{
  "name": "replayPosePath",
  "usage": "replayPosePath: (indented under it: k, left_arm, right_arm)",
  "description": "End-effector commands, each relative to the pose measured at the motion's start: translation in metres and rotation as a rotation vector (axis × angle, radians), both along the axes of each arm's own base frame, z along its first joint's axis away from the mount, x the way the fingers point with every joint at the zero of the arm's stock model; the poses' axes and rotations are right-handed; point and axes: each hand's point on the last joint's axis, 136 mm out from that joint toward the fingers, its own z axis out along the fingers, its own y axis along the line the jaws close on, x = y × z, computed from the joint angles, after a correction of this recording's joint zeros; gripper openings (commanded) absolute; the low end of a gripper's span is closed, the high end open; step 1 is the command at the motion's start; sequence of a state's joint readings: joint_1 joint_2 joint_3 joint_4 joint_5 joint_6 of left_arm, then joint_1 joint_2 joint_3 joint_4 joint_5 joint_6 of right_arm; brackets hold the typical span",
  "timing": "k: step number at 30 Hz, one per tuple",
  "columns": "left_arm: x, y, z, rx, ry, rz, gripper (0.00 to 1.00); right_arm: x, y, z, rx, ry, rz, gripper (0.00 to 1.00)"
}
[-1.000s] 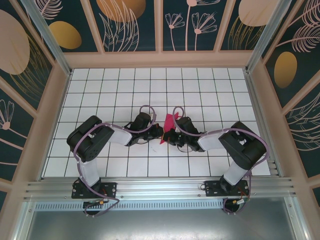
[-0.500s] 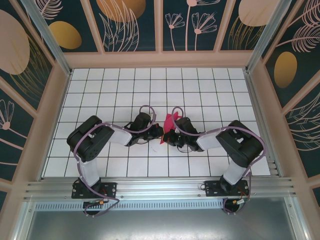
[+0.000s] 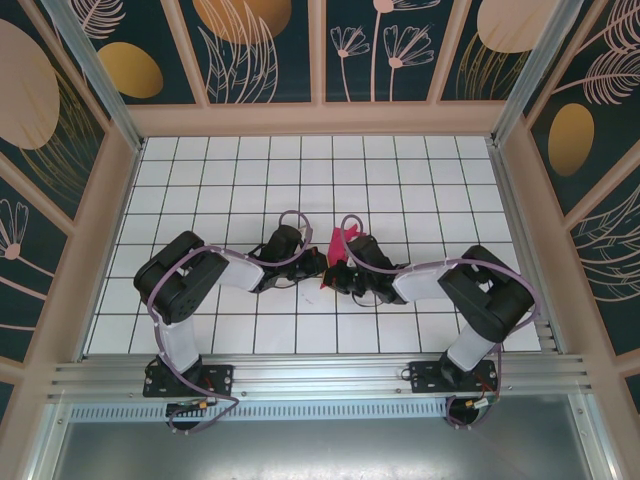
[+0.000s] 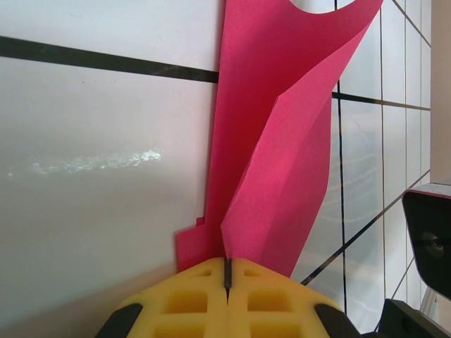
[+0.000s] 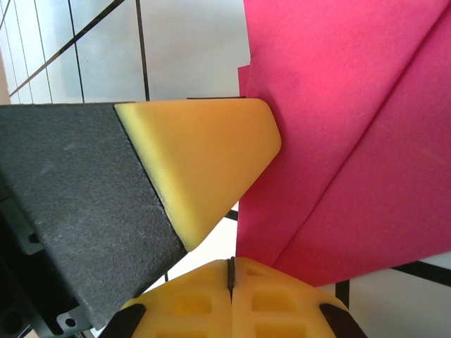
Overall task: Fold a paper plane with a square sheet of paper (pick it up from the middle)
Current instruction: Fourth fold the wing at the center of the table.
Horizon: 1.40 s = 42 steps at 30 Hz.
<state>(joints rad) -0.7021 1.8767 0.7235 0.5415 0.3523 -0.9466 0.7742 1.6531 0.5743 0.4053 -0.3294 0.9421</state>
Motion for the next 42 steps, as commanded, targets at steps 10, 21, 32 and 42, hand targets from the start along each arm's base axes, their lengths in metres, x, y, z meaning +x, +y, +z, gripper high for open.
replayPosePath:
  k: [10,21,32,42]
  left_arm:
    - [-0.027,0.034,-0.071,0.217,0.124,0.029,0.00]
    - [-0.025,0.034,-0.070,0.212,0.122,0.035,0.00]
    - [-0.026,0.036,-0.069,0.220,0.121,0.039,0.00]
    - [-0.024,0.036,-0.068,0.238,0.112,0.025,0.00]
  right_arm:
    - [0.002,0.002,-0.022,-0.047,0.020,-0.009,0.00]
    - [0.000,0.012,0.008,-0.023,-0.040,0.029,0.00]
    - [-0.006,0.008,-0.031,-0.102,0.045,0.020,0.00]
    - [0.054,-0.037,0.065,-0.072,-0.186,-0.091,0.00]
